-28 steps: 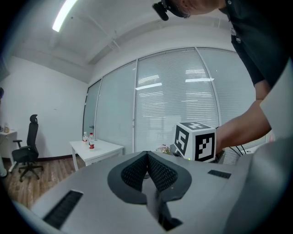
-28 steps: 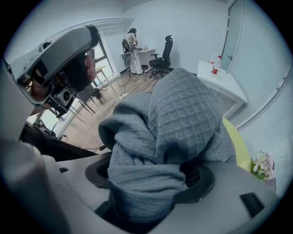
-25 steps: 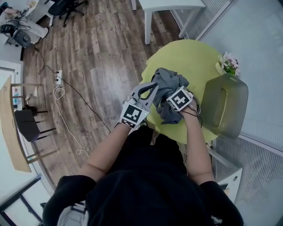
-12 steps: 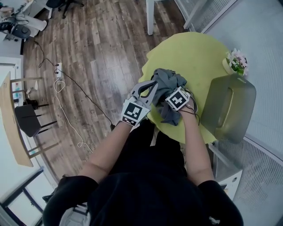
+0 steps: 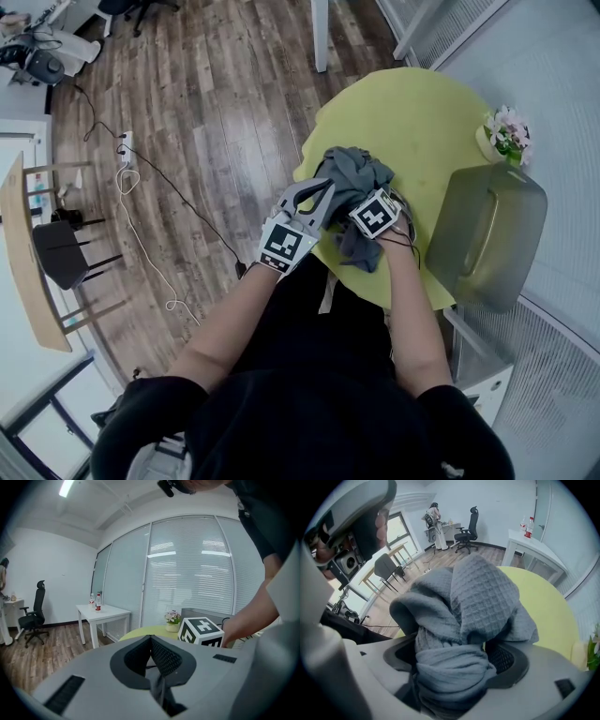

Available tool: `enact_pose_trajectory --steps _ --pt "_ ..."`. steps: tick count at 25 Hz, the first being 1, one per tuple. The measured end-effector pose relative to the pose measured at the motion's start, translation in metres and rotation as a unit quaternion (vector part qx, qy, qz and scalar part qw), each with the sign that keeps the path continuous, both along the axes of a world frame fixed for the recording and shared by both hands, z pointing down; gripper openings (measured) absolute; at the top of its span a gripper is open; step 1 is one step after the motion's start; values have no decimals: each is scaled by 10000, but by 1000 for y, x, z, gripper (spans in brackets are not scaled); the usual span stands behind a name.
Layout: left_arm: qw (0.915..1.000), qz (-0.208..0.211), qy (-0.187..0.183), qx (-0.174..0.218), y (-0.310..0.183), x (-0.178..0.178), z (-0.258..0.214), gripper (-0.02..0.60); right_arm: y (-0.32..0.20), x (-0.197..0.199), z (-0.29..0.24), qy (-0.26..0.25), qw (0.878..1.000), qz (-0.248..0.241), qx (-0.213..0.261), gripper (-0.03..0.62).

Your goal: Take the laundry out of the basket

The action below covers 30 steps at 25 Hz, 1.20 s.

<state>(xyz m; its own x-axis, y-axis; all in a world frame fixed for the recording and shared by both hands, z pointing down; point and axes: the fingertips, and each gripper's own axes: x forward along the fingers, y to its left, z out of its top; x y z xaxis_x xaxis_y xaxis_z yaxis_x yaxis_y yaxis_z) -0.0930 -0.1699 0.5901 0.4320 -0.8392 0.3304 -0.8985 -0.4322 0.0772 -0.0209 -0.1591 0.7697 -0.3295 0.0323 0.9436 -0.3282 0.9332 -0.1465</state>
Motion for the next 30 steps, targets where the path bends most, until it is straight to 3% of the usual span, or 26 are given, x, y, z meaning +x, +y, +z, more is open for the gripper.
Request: enact_pose_trajectory --steps 13,19,21,25,27,30 --pt "9996 128 37 242 12 -4 -32 6 8 9 -73 -279 9985 189 427 407" --pt "9990 265 39 347 25 2 -45 6 18 14 -107 -924 9904 806 642 399" --pt "9989 299 48 362 30 3 -49 7 22 15 -119 -1109 9867 956 704 349" --pt "9982 432 157 391 41 7 -60 6 30 15 -153 -1683 9734 1272 893 181" --pt "9977 487 268 399 47 11 -69 6 33 15 -177 -2098 9625 1381 1026 100" --pt "9962 629 346 485 55 22 -86 7 37 16 -220 -2833 9384 1455 1341 55"
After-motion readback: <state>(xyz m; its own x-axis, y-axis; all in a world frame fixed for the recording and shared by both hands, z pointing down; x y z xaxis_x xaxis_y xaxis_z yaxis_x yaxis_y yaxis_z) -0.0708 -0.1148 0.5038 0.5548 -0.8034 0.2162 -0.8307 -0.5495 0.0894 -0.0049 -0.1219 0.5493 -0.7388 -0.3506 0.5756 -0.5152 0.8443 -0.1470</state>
